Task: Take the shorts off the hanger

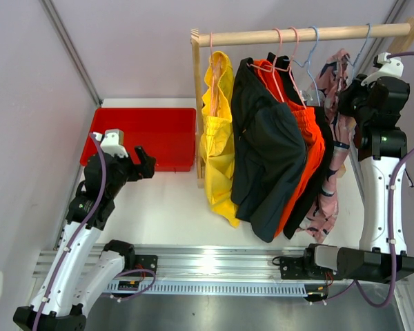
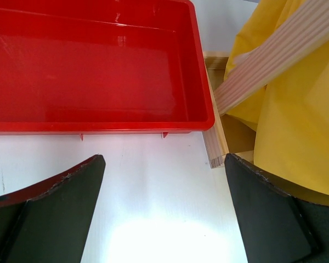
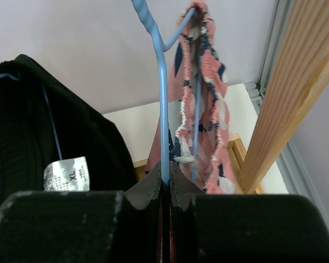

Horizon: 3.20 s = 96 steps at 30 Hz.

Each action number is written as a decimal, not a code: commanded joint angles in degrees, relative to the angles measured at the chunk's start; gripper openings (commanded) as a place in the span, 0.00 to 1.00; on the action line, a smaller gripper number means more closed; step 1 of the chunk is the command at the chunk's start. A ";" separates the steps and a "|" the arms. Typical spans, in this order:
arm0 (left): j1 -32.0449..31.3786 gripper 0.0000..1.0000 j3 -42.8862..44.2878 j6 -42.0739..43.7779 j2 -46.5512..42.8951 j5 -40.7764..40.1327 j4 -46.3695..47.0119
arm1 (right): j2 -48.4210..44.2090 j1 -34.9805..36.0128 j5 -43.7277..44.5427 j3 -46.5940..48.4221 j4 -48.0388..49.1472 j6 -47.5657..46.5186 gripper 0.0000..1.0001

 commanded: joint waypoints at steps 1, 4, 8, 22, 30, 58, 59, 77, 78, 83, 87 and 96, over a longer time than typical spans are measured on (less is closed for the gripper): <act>-0.34 0.97 1.53 1.18 0.04 -0.72 0.29 | -0.14 -0.09 -2.39 3.06 2.20 0.82 0.13; -0.34 0.97 1.45 1.18 -0.04 -1.07 0.20 | 0.91 -0.18 -2.57 5.09 1.06 0.56 0.04; -0.43 0.98 1.53 1.44 -0.04 -1.16 0.11 | 0.40 -0.18 -3.01 5.27 1.57 0.91 0.00; -11.75 0.99 10.14 4.69 3.03 -5.01 -0.59 | -6.19 0.26 4.72 12.38 1.41 -1.29 0.00; -27.03 0.99 23.67 5.66 8.21 -4.26 -4.63 | -12.34 0.97 13.75 14.15 -3.51 -3.22 0.00; -82.78 0.99 58.55 19.80 55.74 -16.01 20.85 | -24.92 -2.29 14.13 14.94 -25.14 10.93 0.00; -82.78 0.99 60.49 20.33 56.81 -16.10 20.94 | -25.01 -2.29 13.95 14.59 -25.14 10.93 0.00; -79.71 0.99 69.74 21.92 69.30 -17.86 21.55 | -25.27 1.58 13.43 13.53 -25.49 10.40 0.00; -79.27 0.99 69.74 21.83 69.74 -17.60 21.64 | -25.27 1.49 13.25 13.36 -25.58 10.49 0.00; -77.51 0.83 69.91 22.01 70.44 -17.16 23.22 | -25.88 1.67 12.99 12.13 -25.31 10.67 0.00; -77.42 0.02 70.26 21.84 70.01 -17.33 23.67 | -25.89 1.76 13.16 11.42 -25.14 10.67 0.00; -86.98 0.00 53.32 22.18 58.59 -24.26 27.52 | -24.75 2.02 15.88 10.46 -23.82 9.52 0.00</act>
